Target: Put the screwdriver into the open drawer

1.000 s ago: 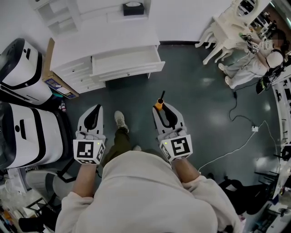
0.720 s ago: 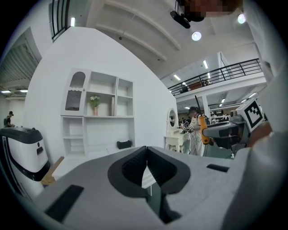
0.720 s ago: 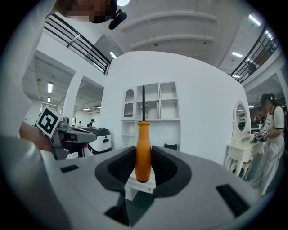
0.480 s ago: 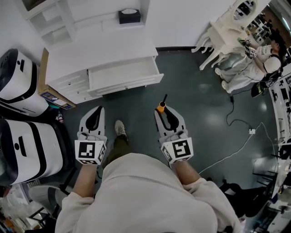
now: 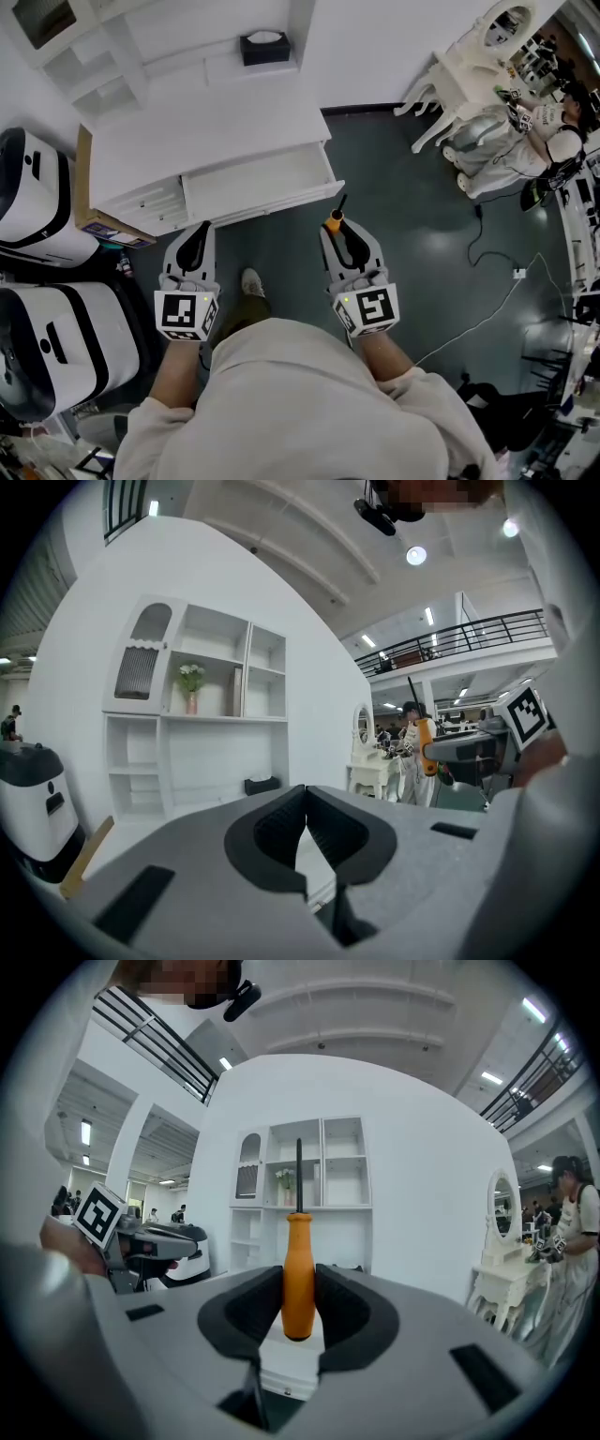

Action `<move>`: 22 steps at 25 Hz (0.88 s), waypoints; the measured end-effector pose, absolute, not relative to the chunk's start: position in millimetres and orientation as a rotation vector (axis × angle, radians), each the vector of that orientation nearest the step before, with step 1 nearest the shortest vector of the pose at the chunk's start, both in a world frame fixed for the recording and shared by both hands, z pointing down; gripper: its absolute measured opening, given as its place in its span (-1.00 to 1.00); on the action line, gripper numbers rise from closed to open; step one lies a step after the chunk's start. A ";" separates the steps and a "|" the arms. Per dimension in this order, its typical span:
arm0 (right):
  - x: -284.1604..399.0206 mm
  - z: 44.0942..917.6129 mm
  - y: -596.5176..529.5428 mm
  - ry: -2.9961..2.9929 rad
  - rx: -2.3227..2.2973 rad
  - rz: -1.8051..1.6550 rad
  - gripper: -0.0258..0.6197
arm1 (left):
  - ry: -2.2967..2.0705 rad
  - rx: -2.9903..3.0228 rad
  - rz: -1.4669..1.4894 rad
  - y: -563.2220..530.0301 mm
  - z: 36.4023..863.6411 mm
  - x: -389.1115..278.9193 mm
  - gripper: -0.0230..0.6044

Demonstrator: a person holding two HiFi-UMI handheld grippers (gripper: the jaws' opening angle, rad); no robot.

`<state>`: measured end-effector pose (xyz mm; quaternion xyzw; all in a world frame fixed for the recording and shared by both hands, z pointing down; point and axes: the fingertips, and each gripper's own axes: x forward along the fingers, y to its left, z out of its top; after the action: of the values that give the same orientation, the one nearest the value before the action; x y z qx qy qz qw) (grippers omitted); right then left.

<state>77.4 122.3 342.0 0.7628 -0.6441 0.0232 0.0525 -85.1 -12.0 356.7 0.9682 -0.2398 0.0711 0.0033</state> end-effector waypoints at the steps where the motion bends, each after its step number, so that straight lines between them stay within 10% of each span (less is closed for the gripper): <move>1: 81.3 342.2 113.9 -1.952 2.324 0.074 -0.56 | -0.745 3.038 0.226 -21.9 356.6 -81.0 -0.91; 22: 155.3 338.5 -19.3 -1.848 2.313 0.047 -0.56 | -0.682 3.039 0.268 -158.7 358.0 -20.9 -0.91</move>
<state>155.3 -19.3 338.5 0.7781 -0.6215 0.0158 0.0901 -20.9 -158.7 358.0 0.9721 -0.2182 0.0858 0.0077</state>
